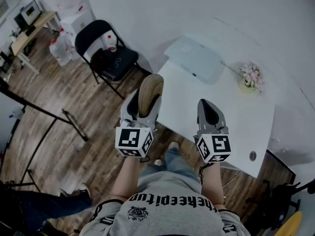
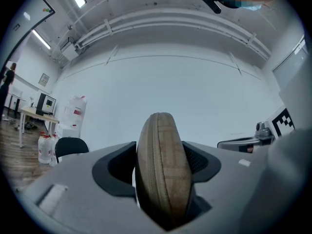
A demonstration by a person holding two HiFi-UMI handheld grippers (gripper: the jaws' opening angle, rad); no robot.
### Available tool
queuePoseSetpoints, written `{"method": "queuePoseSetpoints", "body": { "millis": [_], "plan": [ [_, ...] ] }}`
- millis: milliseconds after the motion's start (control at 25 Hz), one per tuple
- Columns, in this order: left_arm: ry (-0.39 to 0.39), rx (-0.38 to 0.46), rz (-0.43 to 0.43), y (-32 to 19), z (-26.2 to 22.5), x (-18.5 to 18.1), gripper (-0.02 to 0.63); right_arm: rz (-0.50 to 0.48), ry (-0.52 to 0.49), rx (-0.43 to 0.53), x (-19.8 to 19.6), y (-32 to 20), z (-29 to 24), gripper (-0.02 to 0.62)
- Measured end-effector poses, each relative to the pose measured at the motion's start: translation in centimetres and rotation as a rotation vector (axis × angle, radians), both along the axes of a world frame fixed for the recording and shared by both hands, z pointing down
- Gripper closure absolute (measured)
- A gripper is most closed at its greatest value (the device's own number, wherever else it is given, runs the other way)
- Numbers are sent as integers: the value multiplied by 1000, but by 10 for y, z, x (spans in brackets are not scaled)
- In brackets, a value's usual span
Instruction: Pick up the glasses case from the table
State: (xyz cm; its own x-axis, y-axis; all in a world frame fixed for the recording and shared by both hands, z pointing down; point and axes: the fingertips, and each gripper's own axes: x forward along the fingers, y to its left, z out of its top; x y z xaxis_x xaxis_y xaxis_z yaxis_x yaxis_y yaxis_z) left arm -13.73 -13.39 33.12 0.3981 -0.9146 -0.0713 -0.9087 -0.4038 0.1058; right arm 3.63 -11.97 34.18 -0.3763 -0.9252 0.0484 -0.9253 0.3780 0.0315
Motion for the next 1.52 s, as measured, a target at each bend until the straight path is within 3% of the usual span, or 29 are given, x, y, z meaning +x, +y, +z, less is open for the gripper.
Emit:
{"method": "queuePoseSetpoints", "body": {
  "millis": [800, 1520],
  "plan": [
    [-17, 107, -18, 23, -18, -1, 307, -5, -8, 27, 2, 13, -8, 592],
    [-1, 126, -10, 31, -20, 0, 307, -13, 16, 32, -1, 21, -7, 594]
  ]
}}
